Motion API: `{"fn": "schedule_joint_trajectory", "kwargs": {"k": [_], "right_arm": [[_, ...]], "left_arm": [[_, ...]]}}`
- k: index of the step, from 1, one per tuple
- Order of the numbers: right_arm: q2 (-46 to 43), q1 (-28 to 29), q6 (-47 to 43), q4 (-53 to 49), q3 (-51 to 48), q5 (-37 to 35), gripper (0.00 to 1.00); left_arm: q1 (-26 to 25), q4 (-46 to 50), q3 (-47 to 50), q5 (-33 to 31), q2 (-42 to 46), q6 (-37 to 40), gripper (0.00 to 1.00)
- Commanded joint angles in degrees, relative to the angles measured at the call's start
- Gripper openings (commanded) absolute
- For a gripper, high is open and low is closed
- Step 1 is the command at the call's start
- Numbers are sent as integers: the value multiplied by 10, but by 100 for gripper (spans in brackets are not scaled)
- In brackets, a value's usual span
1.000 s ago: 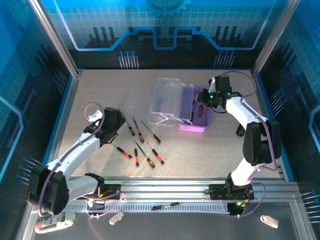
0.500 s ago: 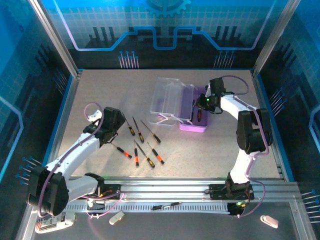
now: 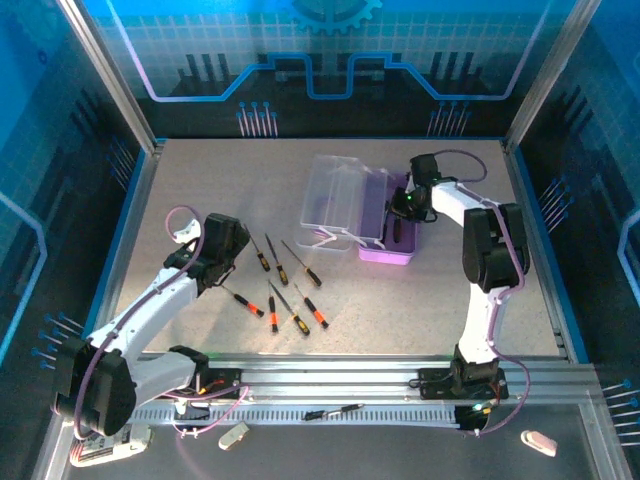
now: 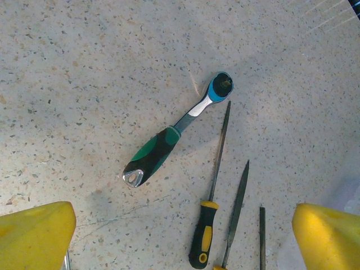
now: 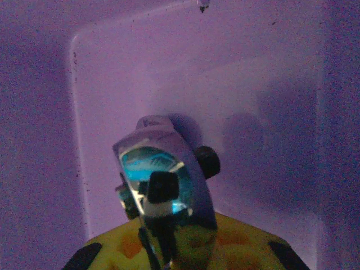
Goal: Pack the tool kit
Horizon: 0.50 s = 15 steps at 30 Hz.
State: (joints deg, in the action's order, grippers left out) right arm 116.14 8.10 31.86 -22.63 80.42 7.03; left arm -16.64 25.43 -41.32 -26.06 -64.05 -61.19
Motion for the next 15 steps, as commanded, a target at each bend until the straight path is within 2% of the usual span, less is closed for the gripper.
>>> {"fn": "schedule_joint_trajectory", "kwargs": {"k": [1, 15], "right_arm": [[12, 10, 2, -13, 21, -10, 12], [20, 12, 8, -30, 45, 15, 24]], "left_arm": [[5, 7, -11, 4, 4, -7, 99], [5, 12, -8, 7, 8, -2, 99]]}}
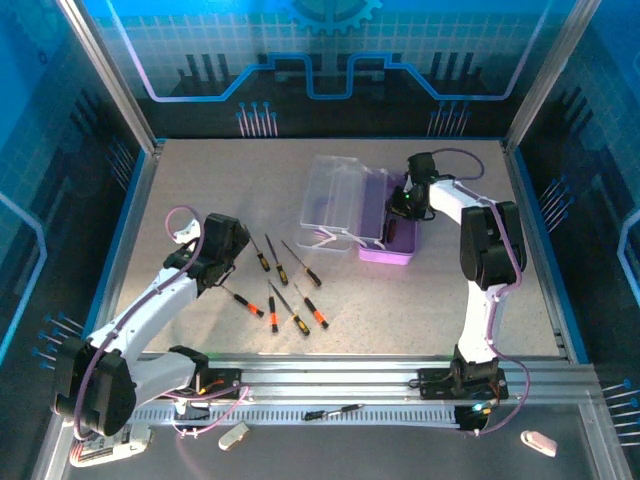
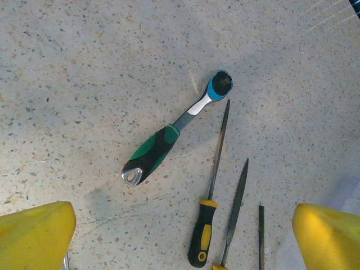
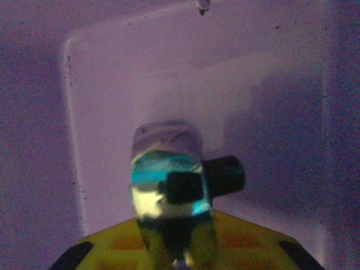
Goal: Pack the tool kit
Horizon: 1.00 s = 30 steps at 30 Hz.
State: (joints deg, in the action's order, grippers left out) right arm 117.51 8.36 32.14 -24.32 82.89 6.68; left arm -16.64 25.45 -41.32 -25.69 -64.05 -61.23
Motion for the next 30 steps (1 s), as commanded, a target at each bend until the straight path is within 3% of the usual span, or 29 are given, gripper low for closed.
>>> {"fn": "schedule_joint_trajectory", "kwargs": {"k": [1, 30], "right_arm": [[5, 10, 6, -14, 22, 20, 25], [-181, 7, -24, -31, -49, -11, 27]], "left_arm": [[5, 13, -9, 3, 8, -1, 99], [27, 11, -17, 20, -8, 34, 99]]}}
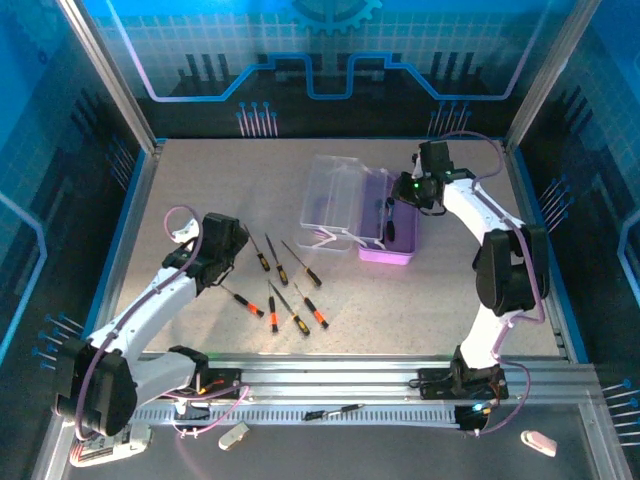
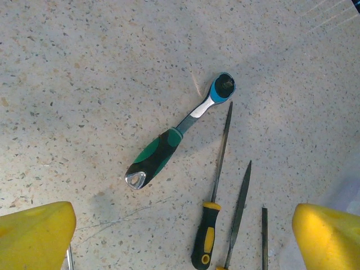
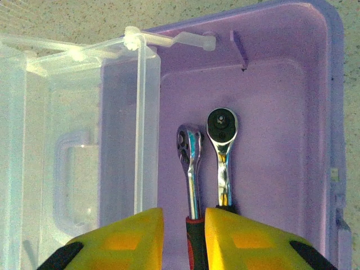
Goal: Pack the tool kit
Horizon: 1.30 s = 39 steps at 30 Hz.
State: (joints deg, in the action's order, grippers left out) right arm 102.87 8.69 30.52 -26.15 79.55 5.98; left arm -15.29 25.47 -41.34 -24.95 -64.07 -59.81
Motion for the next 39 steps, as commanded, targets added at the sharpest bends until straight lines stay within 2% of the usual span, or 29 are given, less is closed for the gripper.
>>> {"fn": "schedule_joint_trajectory", "kwargs": {"k": [1, 10, 17, 20, 24, 31, 39], "right_arm": [[-43, 3, -9, -13, -20, -1, 28], [-147, 7, -12, 0, -93, 18, 32], [-202, 25, 0, 38, -155, 52, 34], [-210, 28, 8, 56, -172, 60, 34], [-209, 32, 16, 67, -179, 65, 35], [-210, 40, 25, 81, -189, 67, 36], [-232, 47, 36, 89, -214, 59, 37]], "left_arm": [[18, 10, -19, 18, -14, 24, 99], [59, 1, -50, 72, -73, 82, 95], [93, 53, -106, 113, -141, 143, 91], [107, 99, -154, 136, -188, 172, 91], [112, 112, -188, 162, -229, 212, 82], [112, 175, -276, 160, -308, 306, 70], [112, 161, -280, 163, -360, 351, 65]]}}
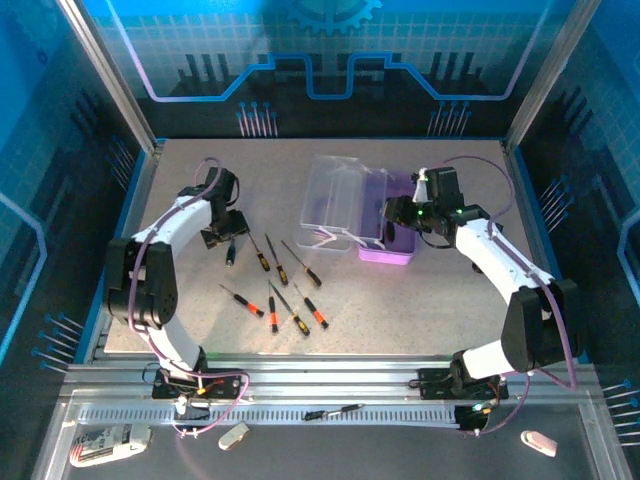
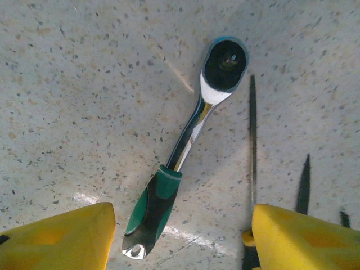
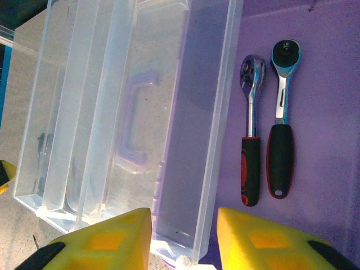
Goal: Pack the tool kit
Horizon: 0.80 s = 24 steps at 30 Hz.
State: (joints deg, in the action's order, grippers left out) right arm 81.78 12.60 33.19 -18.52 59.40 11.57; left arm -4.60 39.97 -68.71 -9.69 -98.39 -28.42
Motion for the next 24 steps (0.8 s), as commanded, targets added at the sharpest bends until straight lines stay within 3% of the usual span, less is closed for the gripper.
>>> {"fn": "schedule_joint_trajectory", "kwargs": {"k": [1, 13, 24], "right_arm": [[-22, 9, 10, 13, -16, 1, 37], [-29, 10, 16, 18, -37, 3, 37], [-40, 12, 16, 11, -40, 2, 37]], "left_arm": [[5, 14, -8, 11, -26, 43, 65], [10, 4, -66, -16, -113, 105, 60], [37, 1, -95, -2, -153, 105, 45]]}}
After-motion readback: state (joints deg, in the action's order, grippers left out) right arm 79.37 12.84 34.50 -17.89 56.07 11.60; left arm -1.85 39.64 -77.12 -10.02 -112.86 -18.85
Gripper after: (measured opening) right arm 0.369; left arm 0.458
